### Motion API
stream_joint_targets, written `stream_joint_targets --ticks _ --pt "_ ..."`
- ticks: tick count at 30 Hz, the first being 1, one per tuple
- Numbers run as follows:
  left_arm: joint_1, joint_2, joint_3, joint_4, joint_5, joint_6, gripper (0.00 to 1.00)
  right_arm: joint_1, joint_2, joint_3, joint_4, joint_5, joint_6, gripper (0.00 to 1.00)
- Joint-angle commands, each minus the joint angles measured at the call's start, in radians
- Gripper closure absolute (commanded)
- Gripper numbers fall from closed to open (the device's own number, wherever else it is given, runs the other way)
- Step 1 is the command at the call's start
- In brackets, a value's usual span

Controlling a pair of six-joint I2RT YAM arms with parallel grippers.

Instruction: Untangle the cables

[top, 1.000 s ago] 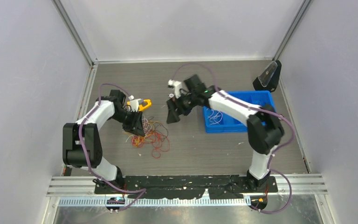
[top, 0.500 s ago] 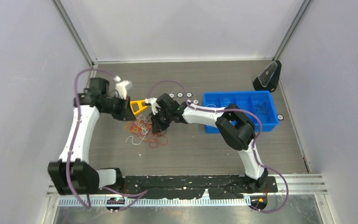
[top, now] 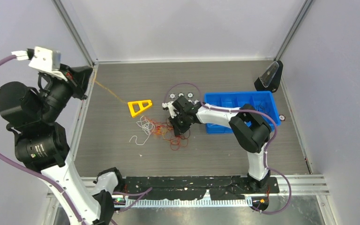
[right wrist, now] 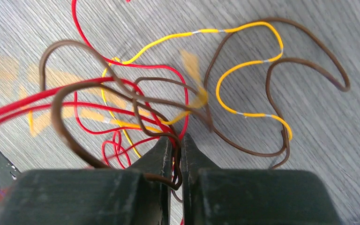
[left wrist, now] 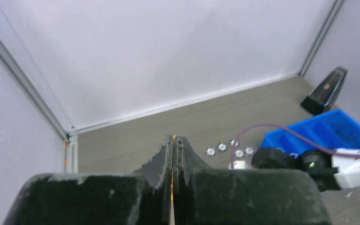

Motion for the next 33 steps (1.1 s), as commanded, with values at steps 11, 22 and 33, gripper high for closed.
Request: stream_joint_targets --ticks 11,22,33 --pt "0.230 0.284 0.541 0.597 -0.093 -0.698 1.00 -0.041 -0.015 -0.094 -0.085 0.017 -0.053 0.94" --pt "0.298 0.291 0.426 0.812 -0.018 -0.951 1.00 -0.045 -0.118 -0.095 -0.123 -0.055 -0.126 0.54" --pt "0.297 0.207 0.271 0.892 0.108 -0.959 1.00 -0.031 -0.356 0.289 -0.109 -0.356 -0.272 0.05"
